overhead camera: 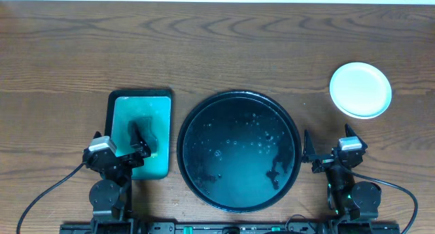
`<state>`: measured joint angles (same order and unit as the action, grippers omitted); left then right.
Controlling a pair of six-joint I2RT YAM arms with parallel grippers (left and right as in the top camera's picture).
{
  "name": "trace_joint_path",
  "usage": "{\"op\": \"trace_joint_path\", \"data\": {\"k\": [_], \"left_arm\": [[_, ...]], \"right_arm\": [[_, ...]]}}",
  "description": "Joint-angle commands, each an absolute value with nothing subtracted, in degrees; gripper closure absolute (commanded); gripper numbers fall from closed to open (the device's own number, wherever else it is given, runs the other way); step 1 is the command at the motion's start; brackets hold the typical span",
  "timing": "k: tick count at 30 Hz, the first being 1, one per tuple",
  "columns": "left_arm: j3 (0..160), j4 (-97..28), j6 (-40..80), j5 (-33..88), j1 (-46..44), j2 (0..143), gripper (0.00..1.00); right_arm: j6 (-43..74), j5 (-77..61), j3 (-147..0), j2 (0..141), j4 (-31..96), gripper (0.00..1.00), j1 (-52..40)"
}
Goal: Clean dirty plates on tray and stack at the side
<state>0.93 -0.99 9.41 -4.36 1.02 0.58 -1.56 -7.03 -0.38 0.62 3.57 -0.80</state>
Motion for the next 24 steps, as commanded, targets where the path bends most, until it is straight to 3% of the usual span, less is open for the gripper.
{"op": "trace_joint_path", "data": {"k": [1,15,24], "left_arm": [[0.2,-4.1,4.1,-2.2,0.8,0.1,0.04],[0.2,-3.8,-5.0,6.1,0.8,0.1,0.04],[0.2,-3.9,-2.3,5.6,0.8,0.1,0.04]], "right_arm": [[-2.2,-6.9,-0.3,0.3,3.8,0.01,-0.4],[-2.2,-6.9,-0.3,0.3,3.8,0.01,-0.4],[-2.2,-6.9,-0.3,0.3,3.8,0.01,-0.4]]}}
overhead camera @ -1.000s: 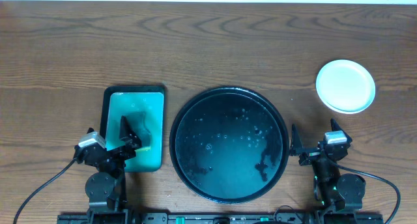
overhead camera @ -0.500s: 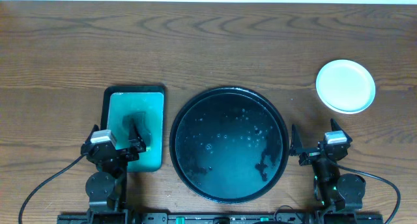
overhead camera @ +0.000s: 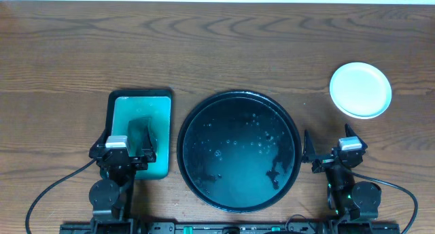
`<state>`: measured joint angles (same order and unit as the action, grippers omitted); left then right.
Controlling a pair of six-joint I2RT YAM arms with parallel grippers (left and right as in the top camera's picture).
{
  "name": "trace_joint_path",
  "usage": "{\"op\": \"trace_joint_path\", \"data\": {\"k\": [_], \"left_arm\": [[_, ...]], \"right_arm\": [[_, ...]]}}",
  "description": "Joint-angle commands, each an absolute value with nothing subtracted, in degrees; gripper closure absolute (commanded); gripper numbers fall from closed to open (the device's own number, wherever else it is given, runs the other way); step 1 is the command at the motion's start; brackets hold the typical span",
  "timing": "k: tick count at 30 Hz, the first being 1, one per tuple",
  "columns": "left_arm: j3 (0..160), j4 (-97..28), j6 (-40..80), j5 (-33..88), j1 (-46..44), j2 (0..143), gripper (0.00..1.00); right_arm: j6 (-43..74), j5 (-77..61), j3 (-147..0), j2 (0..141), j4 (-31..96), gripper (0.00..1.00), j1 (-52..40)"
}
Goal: Clean dirty plates on tray and stack at the side
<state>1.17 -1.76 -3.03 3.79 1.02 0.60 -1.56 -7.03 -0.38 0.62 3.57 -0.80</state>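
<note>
The round black tray (overhead camera: 238,151) lies in the middle of the table, wet with droplets, and no plate is on it. A white plate (overhead camera: 360,90) sits on the table at the far right, apart from the tray. A teal sponge pad (overhead camera: 153,111) rests in a small black holder on the left. My left gripper (overhead camera: 139,142) hovers over the near part of the pad, pointing straight away from me, and looks open. Near the tray's right rim, my right gripper (overhead camera: 327,142) stands open and holds nothing.
Bare wooden table (overhead camera: 217,50) stretches behind the tray and the pad. Both arm bases and their cables sit along the near edge.
My left wrist has turned from an angle toward the tray to straight ahead and shifted slightly right over the pad. The right arm, tray and plate are where they were.
</note>
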Motion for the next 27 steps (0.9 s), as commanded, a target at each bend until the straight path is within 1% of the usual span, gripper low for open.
{"op": "trace_joint_path", "data": {"k": [1,4,11,27], "left_arm": [[0.2,-3.9,-1.4,5.6,0.8,0.1,0.04],[0.2,-3.8,0.3,7.2,0.3,0.1,0.04],[0.3,-3.8,-0.4,6.8,-6.4,0.1,0.04],[0.3,-3.8,-0.2,6.0,-5.8,0.1,0.04]], "right_arm": [[-2.2,-6.9,-0.3,0.3,3.8,0.01,-0.4],[-2.2,-6.9,-0.3,0.3,3.8,0.01,-0.4],[-2.2,-6.9,-0.3,0.3,3.8,0.01,-0.4],[-2.2,-6.9,-0.3,0.3,3.8,0.01,-0.4]]}}
